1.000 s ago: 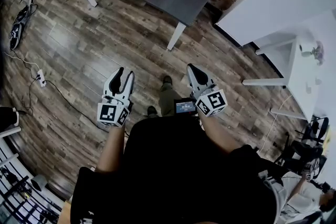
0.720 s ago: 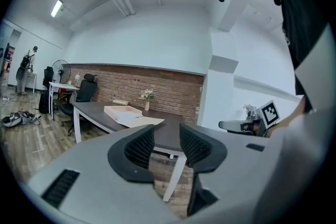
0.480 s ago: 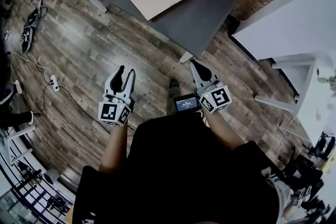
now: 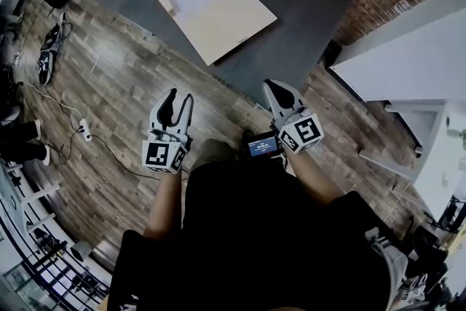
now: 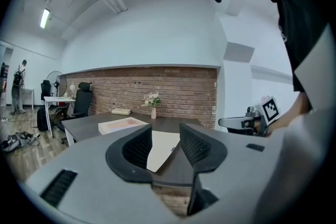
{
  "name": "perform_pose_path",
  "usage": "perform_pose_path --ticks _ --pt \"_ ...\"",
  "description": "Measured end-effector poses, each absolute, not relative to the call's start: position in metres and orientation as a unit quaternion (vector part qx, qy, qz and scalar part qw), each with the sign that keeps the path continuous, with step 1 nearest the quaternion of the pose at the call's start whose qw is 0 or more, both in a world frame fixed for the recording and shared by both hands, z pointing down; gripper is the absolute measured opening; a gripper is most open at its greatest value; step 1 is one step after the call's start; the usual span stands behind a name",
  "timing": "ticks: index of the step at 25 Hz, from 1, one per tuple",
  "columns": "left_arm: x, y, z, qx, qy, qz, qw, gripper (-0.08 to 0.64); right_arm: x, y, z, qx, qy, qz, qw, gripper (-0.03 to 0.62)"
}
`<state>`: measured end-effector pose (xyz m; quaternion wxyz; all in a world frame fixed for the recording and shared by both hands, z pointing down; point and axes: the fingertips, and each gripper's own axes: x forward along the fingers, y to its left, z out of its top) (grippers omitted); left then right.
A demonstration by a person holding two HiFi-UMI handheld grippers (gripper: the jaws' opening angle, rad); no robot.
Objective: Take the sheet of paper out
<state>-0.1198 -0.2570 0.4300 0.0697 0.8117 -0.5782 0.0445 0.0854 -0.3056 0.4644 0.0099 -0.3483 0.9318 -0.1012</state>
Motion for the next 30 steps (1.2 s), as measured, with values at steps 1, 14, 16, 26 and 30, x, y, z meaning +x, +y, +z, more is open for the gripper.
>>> perform_pose_path --ticks 1,14,16,26,30 --pt "-0.122 -0.269 0.430 0.814 -0.574 0.052 0.063 0.146 0.079 -0.314 0.465 -0.345 0.933 -0.100 0.009 0.005" --pt "-0.177 -0.456 0.464 0.863 -0.492 0.114 0.023 0.152 0.003 -0.458 0.491 -0.406 0.905 -0.121 -0.033 0.005" --pt "-0.185 -0.483 0.468 0.872 -0.474 0.126 0.017 0.152 -0.012 -0.482 0.489 -0.417 0.900 -0.121 -0.038 0.005" --pt "-0.184 -0.587 0.516 0.904 -0.372 0.210 -0.007 0.153 -0.051 -0.562 0.497 -0.475 0.870 -0.109 -0.074 0.005" --pt "-0.178 -0.629 0.536 0.900 -0.365 0.238 -0.015 0.153 -0.052 -0.590 0.501 -0.484 0.866 -0.099 -0.074 0.005"
